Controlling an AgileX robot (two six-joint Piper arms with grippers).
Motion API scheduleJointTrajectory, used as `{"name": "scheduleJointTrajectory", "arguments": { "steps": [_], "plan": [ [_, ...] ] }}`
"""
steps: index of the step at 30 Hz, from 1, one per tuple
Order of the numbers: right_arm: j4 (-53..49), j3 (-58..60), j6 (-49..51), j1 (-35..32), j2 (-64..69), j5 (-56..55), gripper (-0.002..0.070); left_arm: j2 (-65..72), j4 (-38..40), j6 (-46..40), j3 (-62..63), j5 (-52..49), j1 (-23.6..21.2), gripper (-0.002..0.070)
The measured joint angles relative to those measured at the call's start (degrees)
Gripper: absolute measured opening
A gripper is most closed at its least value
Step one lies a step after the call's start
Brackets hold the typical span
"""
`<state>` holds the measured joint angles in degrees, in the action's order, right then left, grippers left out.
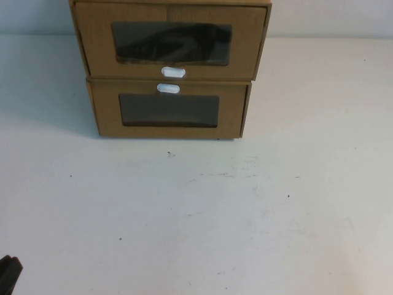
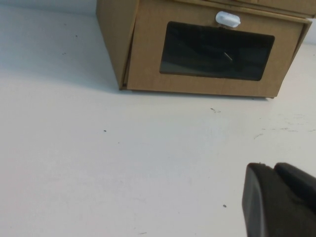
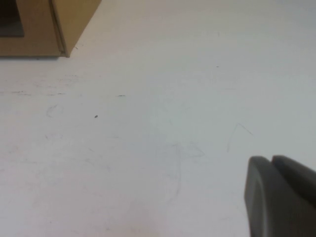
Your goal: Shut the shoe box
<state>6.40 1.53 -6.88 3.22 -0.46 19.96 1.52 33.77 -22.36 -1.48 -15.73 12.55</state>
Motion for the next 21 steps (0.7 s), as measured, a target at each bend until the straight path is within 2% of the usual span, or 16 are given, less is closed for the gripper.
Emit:
{"name": "scheduleJointTrajectory", "arguments": {
  "steps": [8, 11, 15, 18, 21],
  "plan": [
    [0.1, 0.0, 0.0, 0.0, 0.0, 0.0, -0.0011, 0.0, -2.1, -1.8, 0.0, 0.9, 0.0, -0.0002],
    [0.1, 0.0, 0.0, 0.0, 0.0, 0.0, -0.0011, 0.0, -10.4, -3.6, 0.0, 5.0, -0.1, -0.0002],
    [0.1, 0.0, 0.0, 0.0, 0.0, 0.0, -0.0011, -1.6, -22.4, 0.9, 0.0, 7.8, -3.7, -0.0002],
    [0.2, 0.0, 0.0, 0.0, -0.1, 0.0, -0.0011, -2.1, -27.0, 5.9, 0.0, 3.2, -6.5, -0.0002],
    [0.2, 0.0, -0.1, 0.0, -0.1, 0.0, -0.0011, -2.1, -31.2, 9.6, 0.0, -3.1, -7.2, -0.0002]
  ]
}}
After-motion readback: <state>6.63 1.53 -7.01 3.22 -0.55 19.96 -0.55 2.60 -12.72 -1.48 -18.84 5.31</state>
